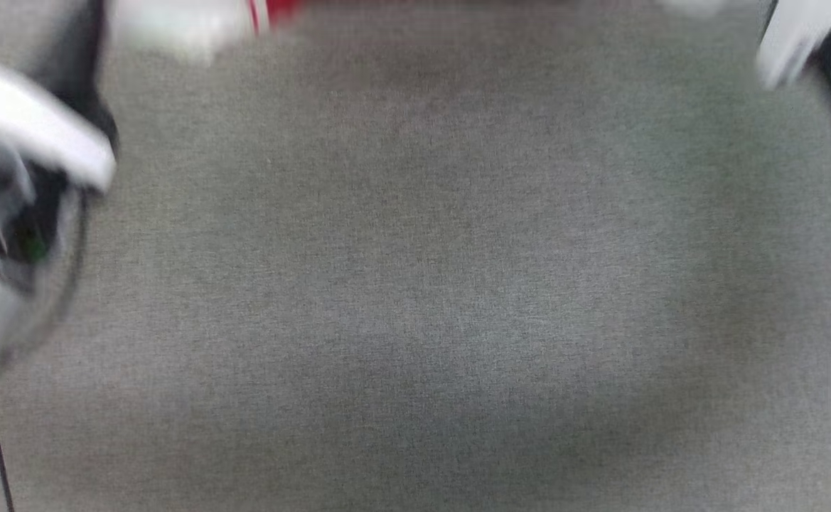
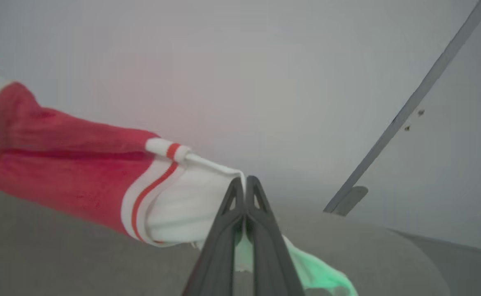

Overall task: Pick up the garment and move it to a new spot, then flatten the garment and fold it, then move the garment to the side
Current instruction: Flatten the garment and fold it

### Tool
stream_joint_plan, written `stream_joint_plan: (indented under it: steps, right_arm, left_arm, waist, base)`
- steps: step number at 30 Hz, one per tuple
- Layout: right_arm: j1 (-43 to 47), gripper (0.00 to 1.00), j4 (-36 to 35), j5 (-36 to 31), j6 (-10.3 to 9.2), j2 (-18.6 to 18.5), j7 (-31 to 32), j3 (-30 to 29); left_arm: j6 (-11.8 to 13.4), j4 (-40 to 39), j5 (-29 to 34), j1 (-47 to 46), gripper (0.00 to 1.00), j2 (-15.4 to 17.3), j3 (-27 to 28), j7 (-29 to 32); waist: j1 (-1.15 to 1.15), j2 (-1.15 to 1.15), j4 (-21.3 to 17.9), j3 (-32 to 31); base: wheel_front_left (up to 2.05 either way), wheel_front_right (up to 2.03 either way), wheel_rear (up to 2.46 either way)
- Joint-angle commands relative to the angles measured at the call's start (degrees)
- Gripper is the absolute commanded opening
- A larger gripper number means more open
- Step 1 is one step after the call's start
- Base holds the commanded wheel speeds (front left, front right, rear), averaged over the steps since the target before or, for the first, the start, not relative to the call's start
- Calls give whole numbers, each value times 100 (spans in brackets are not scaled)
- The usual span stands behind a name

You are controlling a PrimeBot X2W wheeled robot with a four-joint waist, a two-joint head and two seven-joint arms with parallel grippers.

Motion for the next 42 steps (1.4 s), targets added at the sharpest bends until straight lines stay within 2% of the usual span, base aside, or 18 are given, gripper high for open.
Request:
stream_joint_plan:
  steps: [1,5,10,16,17,20,25,29,35,40,42]
  right_arm:
    - [560,0,-414,380,-28,-200,184,292]
    - [1947,0,-1413,1187,-29,-824,663,571]
    - [3581,0,-2582,1883,-29,-1394,1322,307]
    - [5347,0,-3801,2345,-28,-1591,2195,-259]
    - [5347,0,-3801,2345,-28,-1591,2195,-259]
    - [6196,0,-4361,2431,-28,-1590,2678,-579]
    - [7284,0,-5251,2494,-28,-1369,3353,-1181]
    - [7775,0,-5773,2401,-23,-1132,3703,-1648]
    - [7870,0,-5996,2109,-22,-813,4077,-1918]
    - [7679,0,-5920,1904,-22,-675,4222,-1829]
    - [7632,12,-5857,1818,-22,-674,4256,-1738]
  left_arm:
    - [16,-273,-41,605,0,102,105,-29]
    - [16,-890,146,2048,0,190,246,-29]
    - [16,-1493,319,3379,0,305,517,-29]
    - [16,-2177,398,4517,0,602,615,-30]
    - [16,-2177,398,4517,0,602,615,-30]
    - [16,-2439,358,4952,0,818,484,-29]
    - [16,-2835,124,5583,0,1145,432,-29]
    - [16,-3127,83,5953,0,1294,523,-29]
    - [16,-3147,262,5857,0,1072,531,-16]
    - [16,-2958,369,5645,0,901,381,54]
    - [16,-2891,414,5535,0,829,331,83]
  waist:
    - [0,0,-13,-141]
    - [0,0,-2,-381]
    - [0,0,28,-596]
    - [0,0,100,-758]
    - [0,0,100,-758]
    - [0,0,155,-809]
    - [0,0,181,-820]
    - [0,0,211,-790]
    - [0,0,263,-749]
    - [0,0,269,-635]
    - [0,0,278,-569]
  base:
    - [0,0,0]
    - [0,0,0]
    - [0,0,0]
    - [0,0,0]
    - [0,0,0]
    - [0,0,0]
    - [0,0,0]
    - [0,0,0]
    - [0,0,0]
    - [0,0,0]
    - [0,0,0]
